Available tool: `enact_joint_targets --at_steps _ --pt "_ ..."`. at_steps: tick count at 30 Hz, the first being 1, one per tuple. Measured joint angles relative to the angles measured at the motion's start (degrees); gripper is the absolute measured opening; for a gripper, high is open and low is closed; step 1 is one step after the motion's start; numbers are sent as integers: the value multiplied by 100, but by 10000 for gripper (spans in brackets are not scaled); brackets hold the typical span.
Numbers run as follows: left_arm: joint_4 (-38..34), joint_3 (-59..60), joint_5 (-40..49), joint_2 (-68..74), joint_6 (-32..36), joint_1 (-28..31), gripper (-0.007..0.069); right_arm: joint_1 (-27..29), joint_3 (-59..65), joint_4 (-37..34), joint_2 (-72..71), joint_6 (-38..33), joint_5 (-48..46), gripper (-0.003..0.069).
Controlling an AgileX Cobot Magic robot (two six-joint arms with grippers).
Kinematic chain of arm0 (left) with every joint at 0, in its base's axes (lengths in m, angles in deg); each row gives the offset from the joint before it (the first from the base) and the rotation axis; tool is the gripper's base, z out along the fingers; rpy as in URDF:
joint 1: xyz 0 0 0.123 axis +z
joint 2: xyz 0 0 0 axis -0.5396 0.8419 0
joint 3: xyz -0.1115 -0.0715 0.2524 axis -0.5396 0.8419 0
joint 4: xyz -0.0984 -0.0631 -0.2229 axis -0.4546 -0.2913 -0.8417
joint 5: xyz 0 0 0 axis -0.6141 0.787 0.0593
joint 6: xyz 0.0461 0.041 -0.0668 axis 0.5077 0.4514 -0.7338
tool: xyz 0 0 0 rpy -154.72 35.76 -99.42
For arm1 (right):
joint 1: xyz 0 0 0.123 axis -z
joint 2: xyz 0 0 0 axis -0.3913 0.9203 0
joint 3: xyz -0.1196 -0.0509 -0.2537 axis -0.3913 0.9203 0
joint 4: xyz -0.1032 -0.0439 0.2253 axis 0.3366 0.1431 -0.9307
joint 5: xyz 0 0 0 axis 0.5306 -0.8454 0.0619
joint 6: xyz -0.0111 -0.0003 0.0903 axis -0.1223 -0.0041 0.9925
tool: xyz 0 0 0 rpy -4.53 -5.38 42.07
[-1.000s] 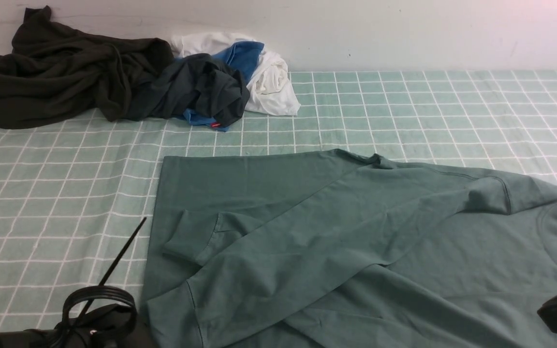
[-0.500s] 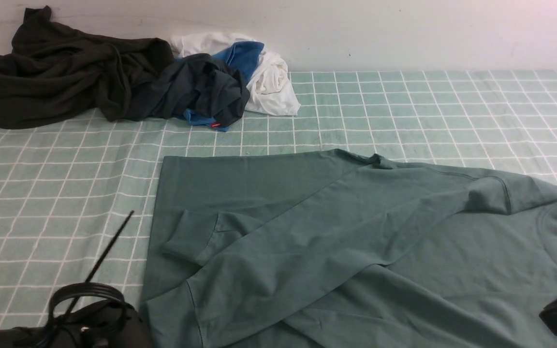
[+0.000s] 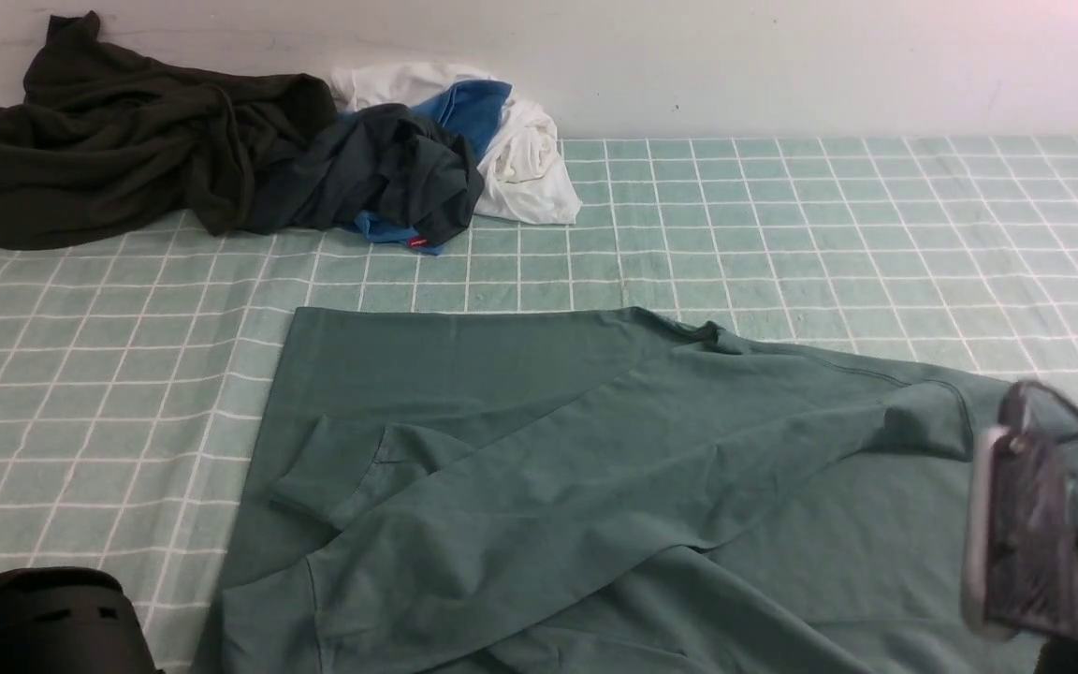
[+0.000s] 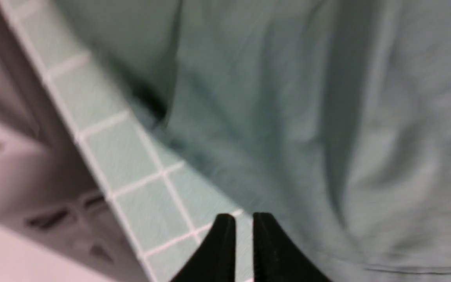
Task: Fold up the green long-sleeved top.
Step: Use both arms simultaneously to clamp the lower edge of the clothing fabric
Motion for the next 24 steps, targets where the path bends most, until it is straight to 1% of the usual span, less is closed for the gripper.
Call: enact_joint_targets --at_steps 1,4,5,6,8,10,11,13,17,19,22,23,24 --pt "0 0 -13 0 5 0 6 0 212 33 91 -292 205 171" --pt "0 0 -63 0 5 0 6 -2 696 208 229 -797 889 295" --pt "0 0 -64 0 5 0 6 -2 696 229 229 -820 946 303" --pt "0 0 -127 0 5 0 6 -7 981 461 309 -967 1431 364" --pt "0 0 -199 0 5 0 6 -7 1287 790 429 -1057 1891 405" --pt "0 0 -212 0 -1 0 6 -7 1450 957 515 -1081 2073 415" --pt "0 0 -239 0 -1 0 6 -7 1627 1191 633 -1094 2336 421" --pt "0 6 -298 0 -1 0 6 -7 1760 1377 774 -1095 2620 424" --pt "0 6 -331 0 -1 0 6 -7 1792 1460 1014 -1095 3038 424" --pt "0 6 -331 0 -1 0 6 -7 1792 1460 1077 -1095 3089 419" --pt "0 6 -333 0 -1 0 6 -7 1792 1473 1153 -1095 3095 367" --pt "0 6 -333 0 -1 0 6 -7 1792 1473 1153 -1095 3089 363" --pt "0 6 -333 0 -1 0 6 -9 1792 1473 1153 -1095 3074 317"
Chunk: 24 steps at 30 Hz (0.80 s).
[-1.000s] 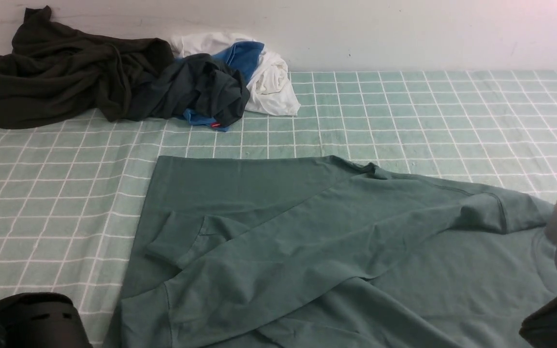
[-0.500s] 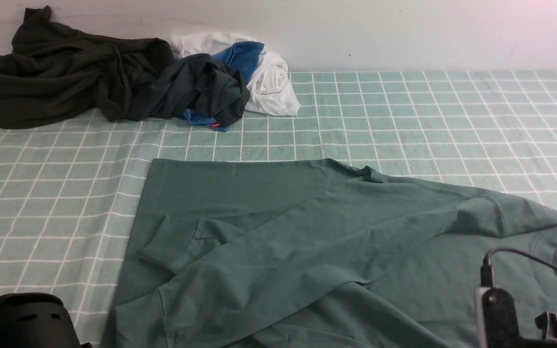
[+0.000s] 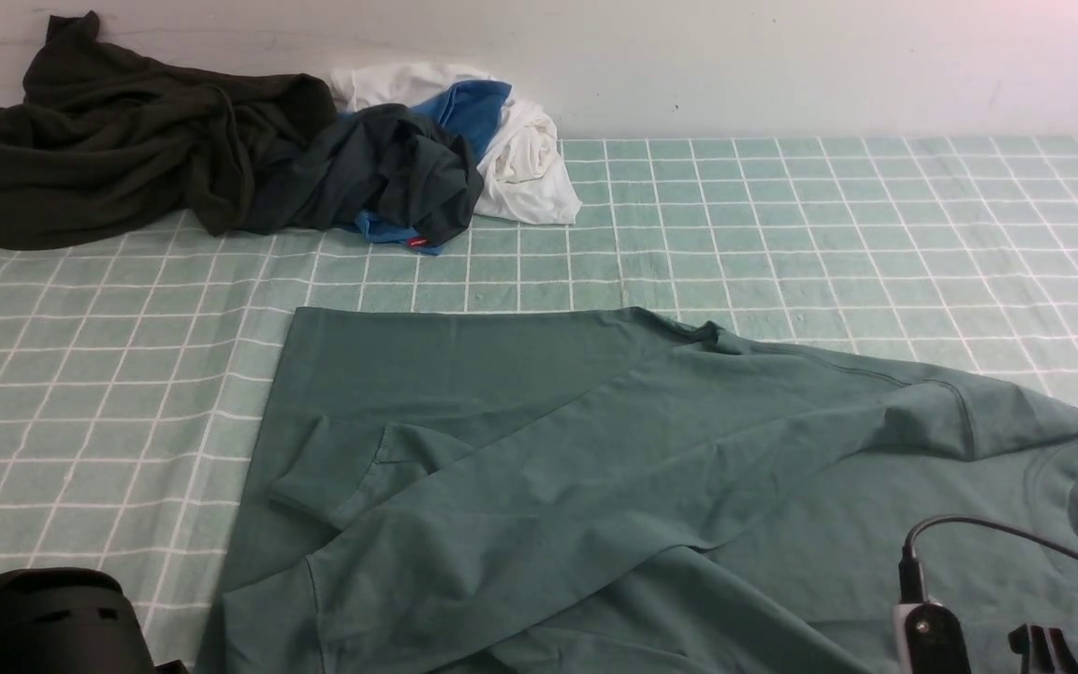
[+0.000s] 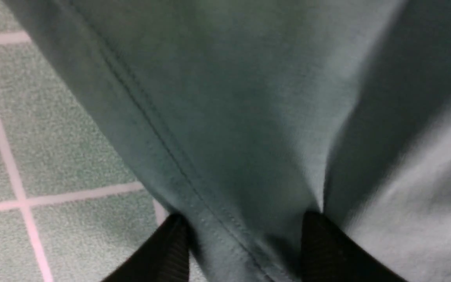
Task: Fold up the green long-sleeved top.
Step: Use both arms simultaneously to clamp the lower edge of the clothing fabric, then use both arms to drag the lower edge of the fabric forward and fold it over the upper edge
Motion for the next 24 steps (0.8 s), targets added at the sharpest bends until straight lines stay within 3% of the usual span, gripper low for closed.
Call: enact_joint_targets --at_steps 8,13,17,24 --pt "34 0 27 0 -5 0 6 0 -221 74 -153 0 -153 32" --pt "328 -201 309 0 -158 208 6 0 -938 242 -417 24 -745 21" --pt "540 -720 473 0 -169 816 9 0 -1630 492 -419 154 -1034 21" --pt "396 -2645 282 730 830 2643 18 543 -3412 403 475 216 -1032 21"
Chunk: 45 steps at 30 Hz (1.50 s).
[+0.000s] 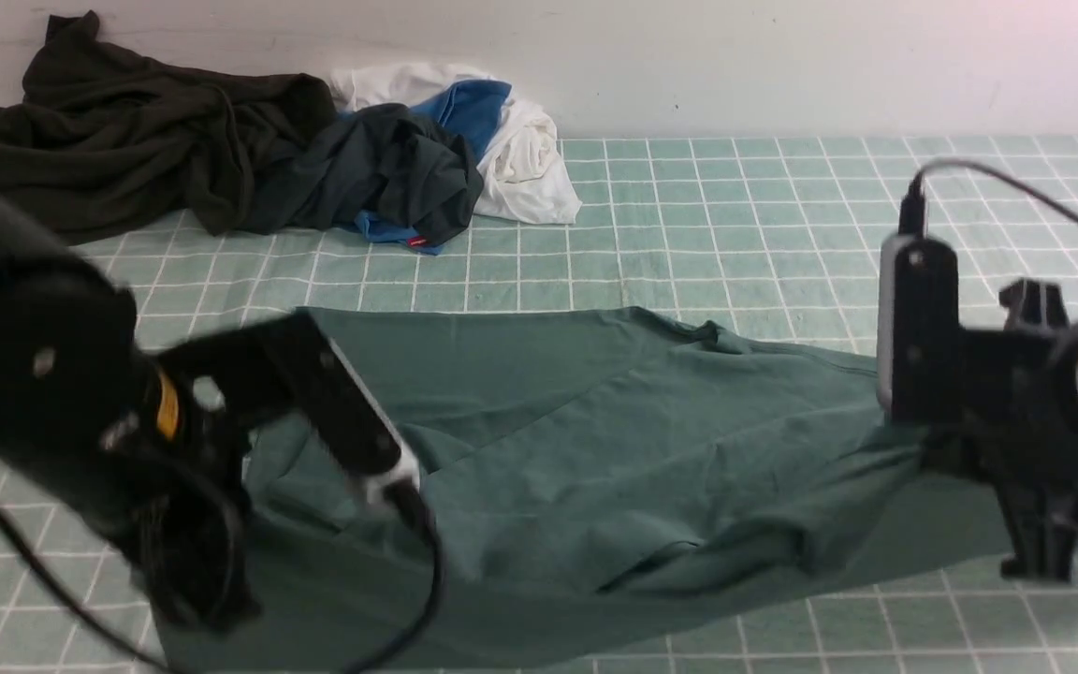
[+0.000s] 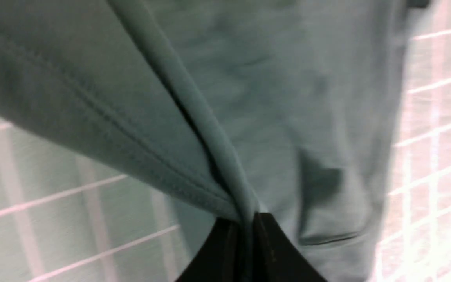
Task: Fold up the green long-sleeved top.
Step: Use both arms to drag the lower edge of the fabric forward and fold it over the upper edge, then use the right arm to clamp the right edge of the fabric
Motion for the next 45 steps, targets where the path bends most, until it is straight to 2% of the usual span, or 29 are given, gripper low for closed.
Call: enact_joint_targets --at_steps 2,8,13,15,22,25,26,28,29,30,33,35,37,39,40,41,42,45 --pt "-106 -612 -43 486 151 392 18 232 -495 -132 477 0 -22 20" --pt "-141 -2391 -133 2086 479 1084 18 731 -1785 -319 1877 0 -130 20" --pt "-147 -3369 -133 3060 626 1369 18 924 -2520 -339 2694 140 -124 20" --pt "-153 -3893 -161 3682 631 1497 18 999 -2962 -359 3253 418 -37 20" --pt "-153 -4336 -432 4598 624 1633 18 1027 -3270 -358 3955 1170 528 38" --pt "-137 -4340 -632 4771 565 1637 23 1037 -3270 -358 4063 1461 801 92" --pt "-101 -4340 -724 4798 509 1640 30 1037 -3270 -343 4063 1618 877 118" --pt "76 -4351 -1003 4809 229 1640 72 1037 -3290 -266 4056 2189 1175 215" --pt "94 -4351 -1021 4809 201 1640 72 1037 -3297 -266 4051 2239 1175 223" --pt "290 -4405 -1125 4809 -123 1644 121 1037 -3303 -247 4007 2741 1232 288" --pt "517 -4542 -1043 4809 -817 1644 208 1024 -3303 -255 3836 3356 999 356" --pt "565 -4688 -789 4809 -1242 1644 258 968 -3310 -358 3692 3473 678 369" --pt "559 -4791 -561 4809 -1378 1631 283 900 -3310 -532 3649 3468 446 370" --pt "437 -4995 -35 4809 -1526 1568 309 677 -3310 -1131 3664 3256 43 369" --pt "422 -4995 1 4809 -1526 1560 309 677 -3310 -1183 3669 3231 43 368" --pt "318 -5034 210 4804 -1526 1467 310 511 -3310 -1609 3764 3020 10 366" --pt "273 -5034 289 4804 -1526 1433 306 444 -3310 -1720 3829 2920 42 364" --pt "174 -5036 401 4764 -1526 1265 249 292 -3310 -2008 4163 2718 456 358"
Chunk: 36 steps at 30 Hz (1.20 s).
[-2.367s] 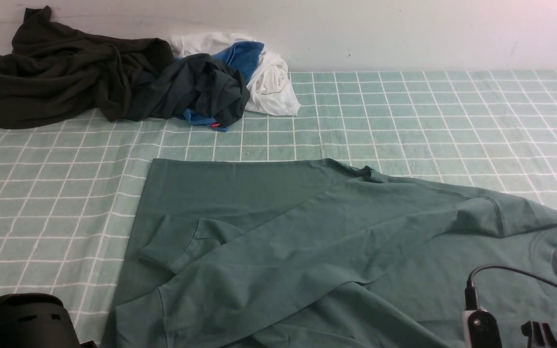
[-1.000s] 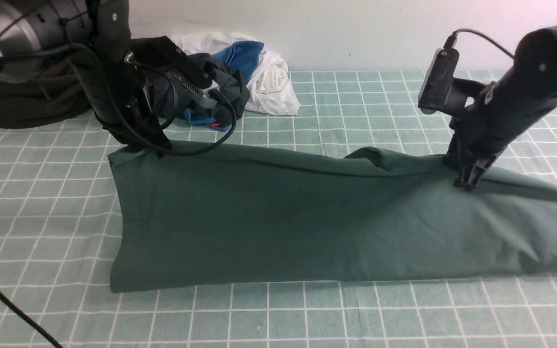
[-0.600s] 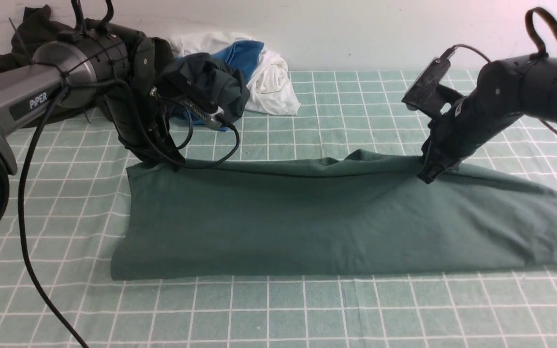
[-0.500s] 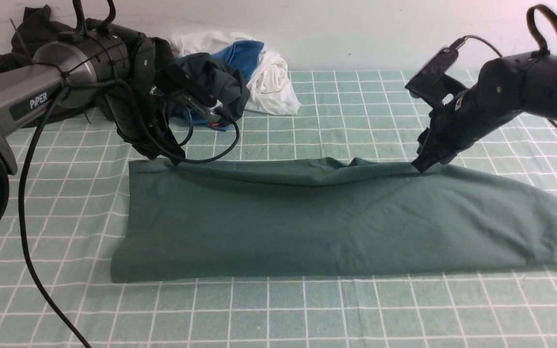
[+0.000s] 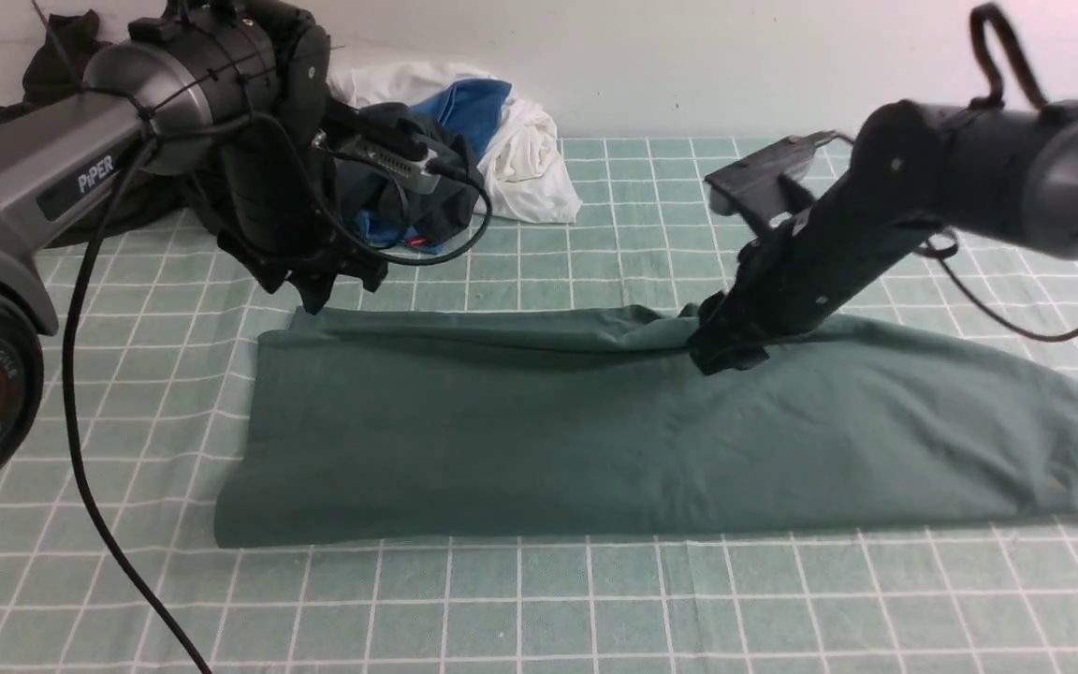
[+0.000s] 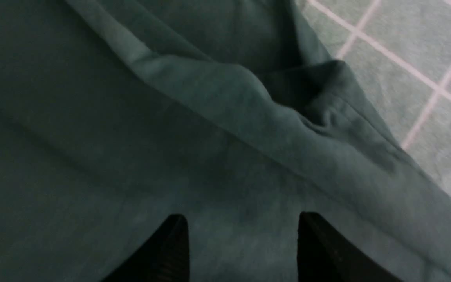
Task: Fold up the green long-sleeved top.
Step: Use the right arm to clamp the right edge of the fabric
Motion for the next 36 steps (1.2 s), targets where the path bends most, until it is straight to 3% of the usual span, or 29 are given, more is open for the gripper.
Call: enact_joint_targets --at_steps 1,6,10,16,23,29,36 --pt "0 0 0 0 0 -9 244 0 0 -9 24 0 83 358" --pt "-31 12 286 -436 -32 -82 73 266 0 25 442 398 1299 357" --pt "-36 323 344 -961 -33 -82 6 793 -164 76 309 1000 1249 357" --pt "-377 1522 247 -1868 -44 -94 -3 1565 -614 109 -326 1125 -89 357" --pt "-924 3858 -1307 -2231 141 -291 -3 2200 -670 293 -1103 948 -2388 357" --pt "-635 4808 -2171 -1792 116 -221 -3 2386 34 758 -1365 1080 -2573 335" --pt "-632 4808 -2218 -1751 91 -207 -3 2565 1040 1667 -1520 1795 -2195 322"
